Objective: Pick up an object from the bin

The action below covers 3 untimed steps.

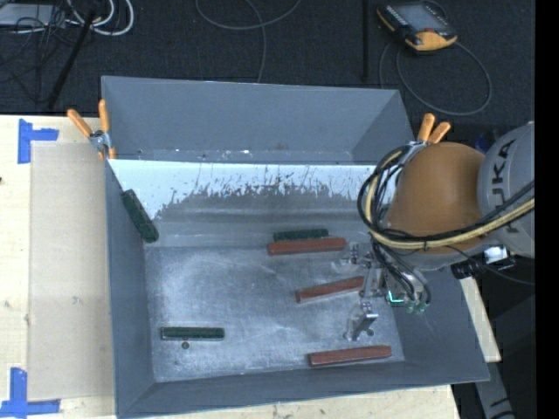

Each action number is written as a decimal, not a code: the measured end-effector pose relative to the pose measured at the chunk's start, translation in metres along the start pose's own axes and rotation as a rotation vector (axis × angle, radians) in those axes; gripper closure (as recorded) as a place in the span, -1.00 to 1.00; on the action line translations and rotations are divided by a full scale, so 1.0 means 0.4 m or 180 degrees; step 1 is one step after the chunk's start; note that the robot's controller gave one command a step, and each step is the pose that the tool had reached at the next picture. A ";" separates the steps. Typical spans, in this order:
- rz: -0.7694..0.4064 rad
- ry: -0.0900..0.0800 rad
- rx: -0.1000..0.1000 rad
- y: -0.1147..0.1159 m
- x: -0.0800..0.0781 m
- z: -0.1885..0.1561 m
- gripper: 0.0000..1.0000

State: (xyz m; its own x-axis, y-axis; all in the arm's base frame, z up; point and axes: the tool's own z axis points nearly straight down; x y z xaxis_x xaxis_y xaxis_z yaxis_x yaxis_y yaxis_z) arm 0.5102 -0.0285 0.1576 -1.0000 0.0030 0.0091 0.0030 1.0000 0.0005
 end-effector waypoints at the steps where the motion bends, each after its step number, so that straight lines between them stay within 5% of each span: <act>1: -0.0003 -0.0026 0.0002 0.000 -0.005 -0.009 -1.00; 2: 0.0105 -0.0070 -0.0002 0.043 -0.105 0.204 1.00; 3: 0.0104 -0.0070 -0.0002 0.043 -0.105 0.204 1.00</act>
Offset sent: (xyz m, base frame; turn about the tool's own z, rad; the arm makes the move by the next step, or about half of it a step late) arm 0.0361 0.0167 -0.0876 0.0344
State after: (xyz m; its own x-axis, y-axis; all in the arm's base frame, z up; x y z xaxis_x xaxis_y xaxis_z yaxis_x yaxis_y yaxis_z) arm 0.5514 -0.0113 0.0757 -0.9993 0.0356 -0.0129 0.0356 0.9994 0.0010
